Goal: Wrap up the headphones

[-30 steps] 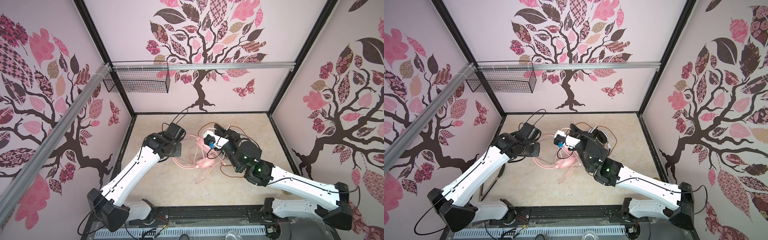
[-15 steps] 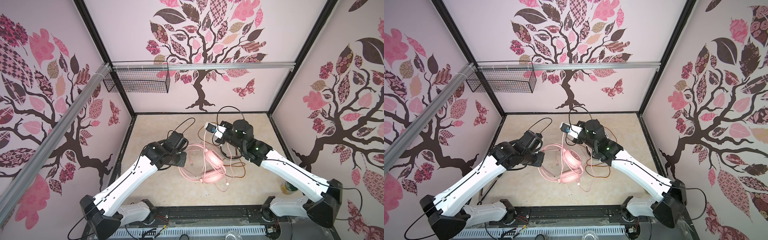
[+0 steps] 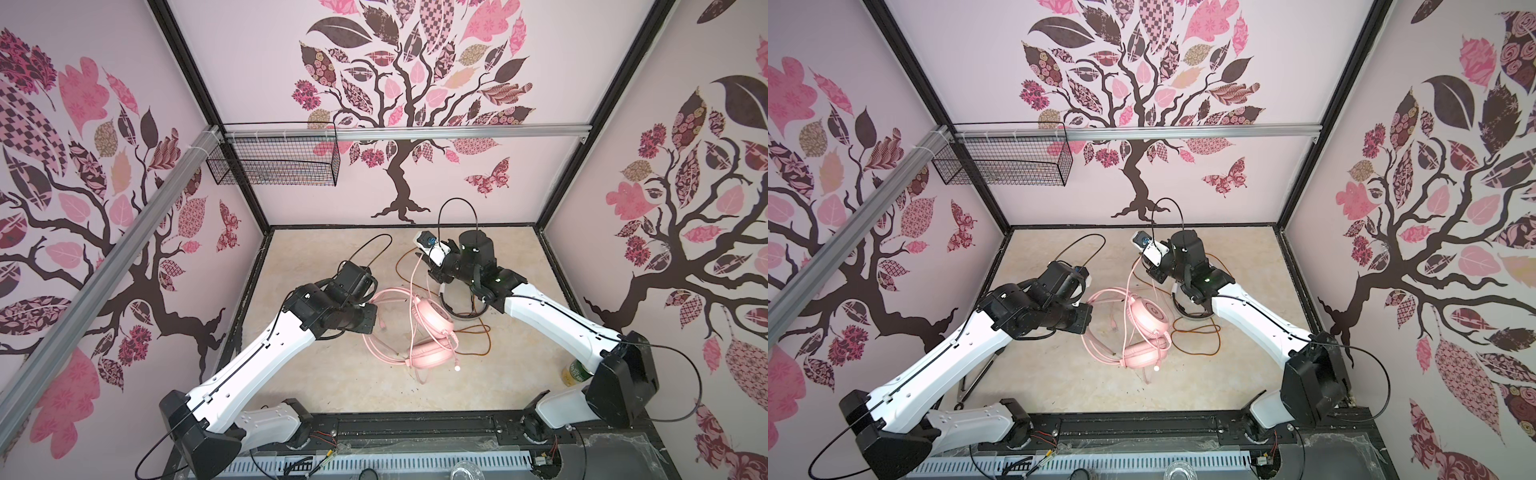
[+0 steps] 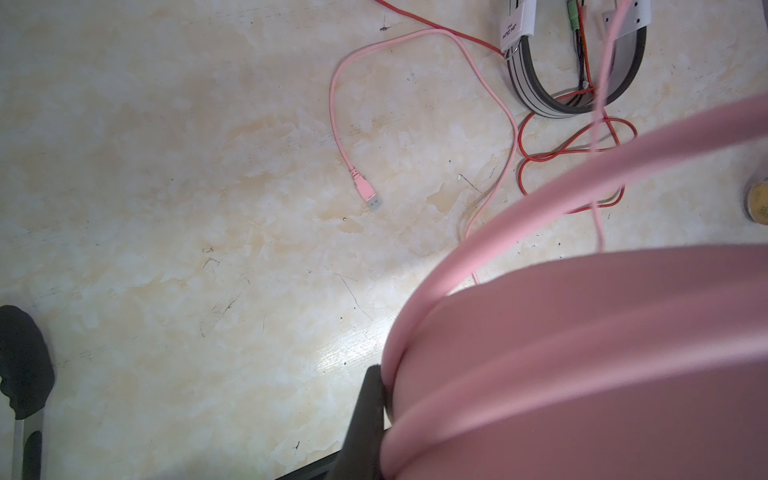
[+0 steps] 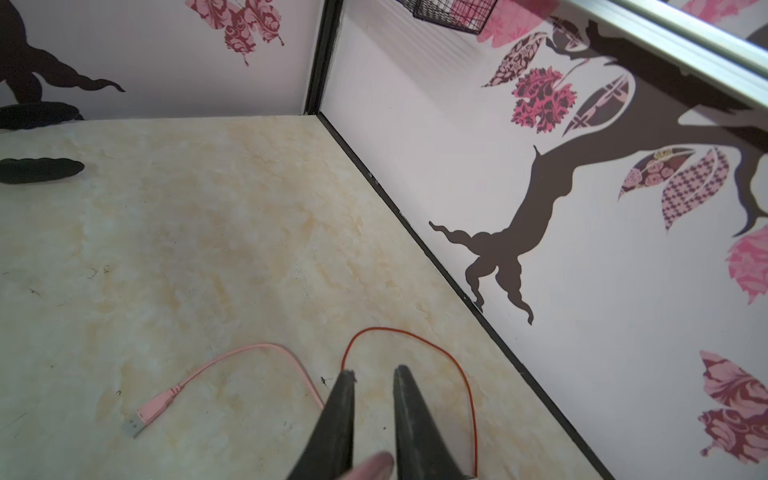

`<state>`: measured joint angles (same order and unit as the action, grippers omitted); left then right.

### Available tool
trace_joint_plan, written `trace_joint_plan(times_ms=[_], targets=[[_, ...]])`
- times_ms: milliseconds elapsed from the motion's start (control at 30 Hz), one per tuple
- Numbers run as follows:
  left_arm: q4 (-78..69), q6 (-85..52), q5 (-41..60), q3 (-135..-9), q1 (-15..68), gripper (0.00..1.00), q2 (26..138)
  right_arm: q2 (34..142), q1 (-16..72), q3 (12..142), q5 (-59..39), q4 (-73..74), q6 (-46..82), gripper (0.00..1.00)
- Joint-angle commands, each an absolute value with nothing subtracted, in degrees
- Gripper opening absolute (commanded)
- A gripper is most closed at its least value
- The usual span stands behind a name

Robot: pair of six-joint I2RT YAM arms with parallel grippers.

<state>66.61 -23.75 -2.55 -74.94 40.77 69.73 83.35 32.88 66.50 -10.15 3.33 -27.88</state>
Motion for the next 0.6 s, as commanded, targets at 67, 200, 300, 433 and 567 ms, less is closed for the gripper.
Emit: trace_joint_plan(times_ms=[67,200,300,433,567], targets=[[65.4,-25.6,-3.3,-82.0,39.5,0.0,70.7,81.5,33.0,57.8,-14.0,10.5,-16.8,0.73],[66.0,-26.5,-1.8,-85.2,34.3,0.0,71.4,78.7,32.9,49.5,-18.3,15.4,-8.4,0.78],[69.0,-27.2,-4.1,-89.1,30.8,0.0,72.9,76.5,32.9,42.5,-18.5,20.9,-1.6,0.82],[72.8,-28.4,-9.0,-93.6,29.5,0.0,74.7,73.8,32.9,33.1,-17.0,30.2,5.9,0.85],[76.3,-29.6,-10.5,-97.8,29.4,0.0,76.8,77.1,32.9,30.2,-18.3,34.5,10.7,0.85]])
